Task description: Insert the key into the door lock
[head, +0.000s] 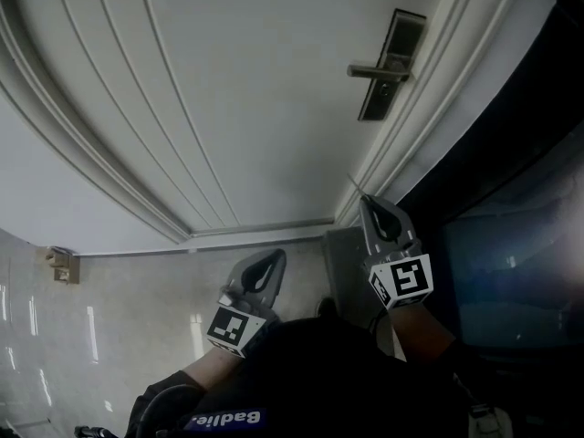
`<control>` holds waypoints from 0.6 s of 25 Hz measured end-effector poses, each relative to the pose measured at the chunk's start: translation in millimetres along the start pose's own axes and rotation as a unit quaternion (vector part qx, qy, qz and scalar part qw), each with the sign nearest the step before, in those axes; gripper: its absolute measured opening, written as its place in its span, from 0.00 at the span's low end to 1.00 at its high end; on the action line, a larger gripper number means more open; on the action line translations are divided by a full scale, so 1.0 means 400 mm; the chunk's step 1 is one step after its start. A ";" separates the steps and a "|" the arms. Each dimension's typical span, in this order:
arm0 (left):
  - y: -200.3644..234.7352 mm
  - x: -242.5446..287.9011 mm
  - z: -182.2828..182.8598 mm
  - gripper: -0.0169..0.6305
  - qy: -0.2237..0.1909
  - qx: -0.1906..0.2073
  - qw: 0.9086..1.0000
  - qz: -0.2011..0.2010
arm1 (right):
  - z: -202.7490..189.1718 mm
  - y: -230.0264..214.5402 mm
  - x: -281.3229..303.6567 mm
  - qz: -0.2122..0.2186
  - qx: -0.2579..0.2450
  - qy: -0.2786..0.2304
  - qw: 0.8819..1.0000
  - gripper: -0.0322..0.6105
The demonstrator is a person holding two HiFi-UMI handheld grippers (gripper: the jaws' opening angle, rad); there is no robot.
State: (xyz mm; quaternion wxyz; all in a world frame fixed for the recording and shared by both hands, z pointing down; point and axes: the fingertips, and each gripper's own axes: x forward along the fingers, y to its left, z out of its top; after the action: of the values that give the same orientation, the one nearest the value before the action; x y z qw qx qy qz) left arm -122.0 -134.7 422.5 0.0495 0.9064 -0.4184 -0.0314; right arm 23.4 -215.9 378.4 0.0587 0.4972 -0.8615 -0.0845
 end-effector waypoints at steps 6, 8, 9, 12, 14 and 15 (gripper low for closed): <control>-0.010 0.079 0.035 0.05 0.002 -0.004 1.000 0.021 | -0.007 -0.075 0.013 0.010 0.004 -0.006 1.000 0.07; -0.017 0.111 0.043 0.05 0.005 -0.001 1.000 0.023 | -0.007 -0.106 0.016 0.009 0.003 -0.011 1.000 0.07; -0.022 0.126 0.044 0.05 0.006 0.000 1.000 0.024 | -0.007 -0.121 0.019 0.010 0.001 -0.013 1.000 0.07; -0.038 0.163 0.044 0.05 0.009 0.005 1.000 0.024 | -0.009 -0.158 0.029 0.017 -0.006 -0.013 1.000 0.07; -0.046 0.182 0.041 0.05 0.012 0.007 1.000 0.026 | -0.012 -0.177 0.034 0.022 -0.010 -0.015 1.000 0.07; -0.048 0.191 0.039 0.05 0.014 0.007 0.999 0.027 | -0.014 -0.187 0.037 0.023 -0.012 -0.017 1.000 0.07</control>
State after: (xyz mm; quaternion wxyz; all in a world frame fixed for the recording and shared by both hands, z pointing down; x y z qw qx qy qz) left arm -59.4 -181.4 403.5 0.0495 0.8953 -0.4425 -0.0141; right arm 80.4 -265.9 368.8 0.0521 0.4747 -0.8727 -0.1013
